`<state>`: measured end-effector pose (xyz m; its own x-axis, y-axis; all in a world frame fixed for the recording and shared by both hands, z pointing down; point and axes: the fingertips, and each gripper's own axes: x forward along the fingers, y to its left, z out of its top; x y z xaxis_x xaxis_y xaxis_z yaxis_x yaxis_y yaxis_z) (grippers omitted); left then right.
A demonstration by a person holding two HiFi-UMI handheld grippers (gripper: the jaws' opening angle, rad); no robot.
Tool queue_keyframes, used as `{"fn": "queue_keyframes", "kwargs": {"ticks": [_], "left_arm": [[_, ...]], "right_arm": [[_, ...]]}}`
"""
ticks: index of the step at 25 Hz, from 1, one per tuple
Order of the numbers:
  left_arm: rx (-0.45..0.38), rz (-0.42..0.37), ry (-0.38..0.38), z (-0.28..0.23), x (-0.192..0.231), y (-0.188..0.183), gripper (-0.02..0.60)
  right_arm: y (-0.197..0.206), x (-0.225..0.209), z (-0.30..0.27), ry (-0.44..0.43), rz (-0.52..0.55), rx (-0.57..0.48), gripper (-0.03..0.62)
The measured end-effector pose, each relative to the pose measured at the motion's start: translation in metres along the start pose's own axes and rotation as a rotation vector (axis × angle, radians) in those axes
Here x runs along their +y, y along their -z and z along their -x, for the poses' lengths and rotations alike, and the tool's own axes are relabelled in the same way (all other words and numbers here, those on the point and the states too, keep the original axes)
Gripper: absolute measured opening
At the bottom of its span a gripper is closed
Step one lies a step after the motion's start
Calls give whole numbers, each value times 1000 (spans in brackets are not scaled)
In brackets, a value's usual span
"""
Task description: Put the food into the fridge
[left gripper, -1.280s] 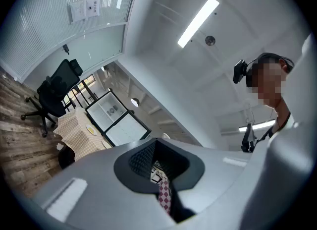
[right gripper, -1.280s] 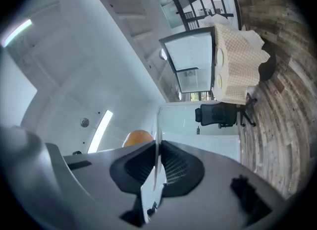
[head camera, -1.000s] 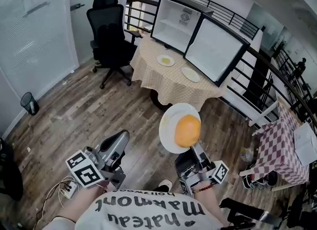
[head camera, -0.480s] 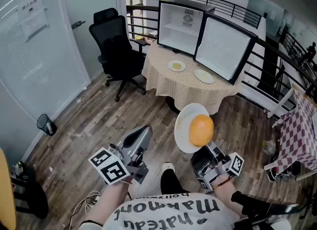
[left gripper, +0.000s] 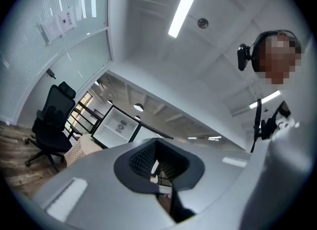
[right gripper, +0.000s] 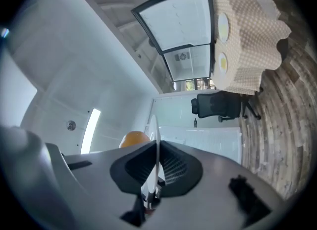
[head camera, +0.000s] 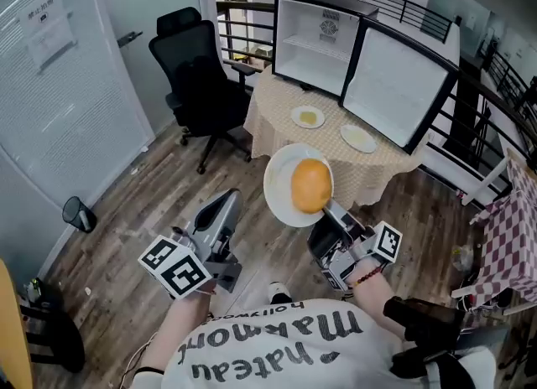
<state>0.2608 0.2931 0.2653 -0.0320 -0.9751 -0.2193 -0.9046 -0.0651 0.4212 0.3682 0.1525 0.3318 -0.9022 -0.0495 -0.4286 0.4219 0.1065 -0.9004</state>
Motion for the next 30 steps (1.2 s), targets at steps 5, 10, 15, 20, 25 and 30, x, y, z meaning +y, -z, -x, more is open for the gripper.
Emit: {"fn": "queue_keyframes", "kwargs": {"ticks": [5,10,15,20,25,30], "left_arm": [[-76,35,-10,-52,49,-31,3],[-81,28,-24,-97,100,-35,3],[-66,-15,-64,-126,141,-30,3],[-35,-6,-75,-154,169,-25,3],[-12,-21,-65,-169,191,-33,3],[6,-33,-29,-185,228,-35,4]], "right_arm": [[-43,-26,-69,-19,-12,70,25],[-83,-62,-125,-2,-24,109,25],[-113,-90,-155,20,-28,132,25],[-140,-114,-174,27,-45,102,25],[-152,-132,-191,47,-58,71,25],[-161,-159,-219,72,-49,46,25]]}}
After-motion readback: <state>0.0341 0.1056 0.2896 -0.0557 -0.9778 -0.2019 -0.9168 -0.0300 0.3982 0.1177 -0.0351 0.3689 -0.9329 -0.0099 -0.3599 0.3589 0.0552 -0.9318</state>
